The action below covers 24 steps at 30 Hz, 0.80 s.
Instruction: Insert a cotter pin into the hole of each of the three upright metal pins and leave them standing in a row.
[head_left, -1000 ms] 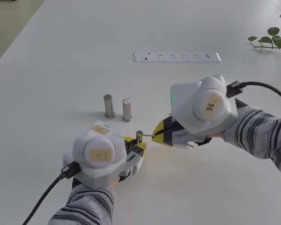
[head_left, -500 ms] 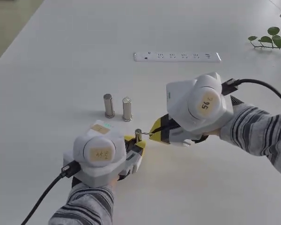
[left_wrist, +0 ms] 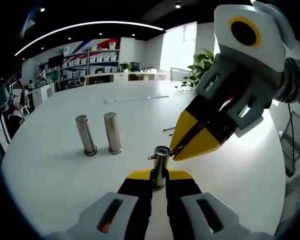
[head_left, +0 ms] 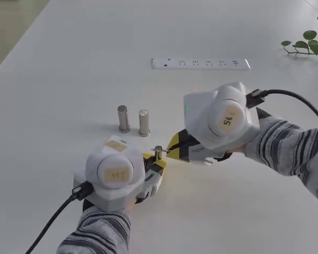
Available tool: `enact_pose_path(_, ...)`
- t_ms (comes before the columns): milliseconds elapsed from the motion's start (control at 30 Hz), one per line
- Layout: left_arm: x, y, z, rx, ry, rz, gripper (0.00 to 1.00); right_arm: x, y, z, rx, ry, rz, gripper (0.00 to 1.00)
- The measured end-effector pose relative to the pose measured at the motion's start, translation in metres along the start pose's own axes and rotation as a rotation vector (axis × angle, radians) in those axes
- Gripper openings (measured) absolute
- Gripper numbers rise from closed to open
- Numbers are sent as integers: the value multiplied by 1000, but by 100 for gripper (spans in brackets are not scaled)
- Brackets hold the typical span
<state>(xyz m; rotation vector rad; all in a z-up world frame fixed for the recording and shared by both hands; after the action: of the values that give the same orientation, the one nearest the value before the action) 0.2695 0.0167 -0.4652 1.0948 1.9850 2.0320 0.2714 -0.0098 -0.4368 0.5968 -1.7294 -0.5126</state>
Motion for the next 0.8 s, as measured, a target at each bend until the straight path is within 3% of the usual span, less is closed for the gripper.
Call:
enact_pose_path(567, 0, 0, 0, -1, 17, 0, 5, -1, 4, 1, -19, 0, -35, 1)
enact_pose_path(800, 0, 0, 0, -1, 20, 3, 5, 7, 2, 2, -28, -14, -26, 5)
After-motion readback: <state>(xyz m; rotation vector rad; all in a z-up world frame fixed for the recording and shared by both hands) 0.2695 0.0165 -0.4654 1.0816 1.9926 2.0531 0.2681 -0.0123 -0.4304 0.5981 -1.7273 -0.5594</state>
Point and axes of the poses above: the centre of the closed fingertips' face, and the gripper's own axes: x roughly backward along the fingers, z roughly to its left, y roughly out of its top, the point moved 2 cm from there along x, roughly backward along the fingers, and after that the axes turned 3 degrees about -z, right-handed, at the moved point
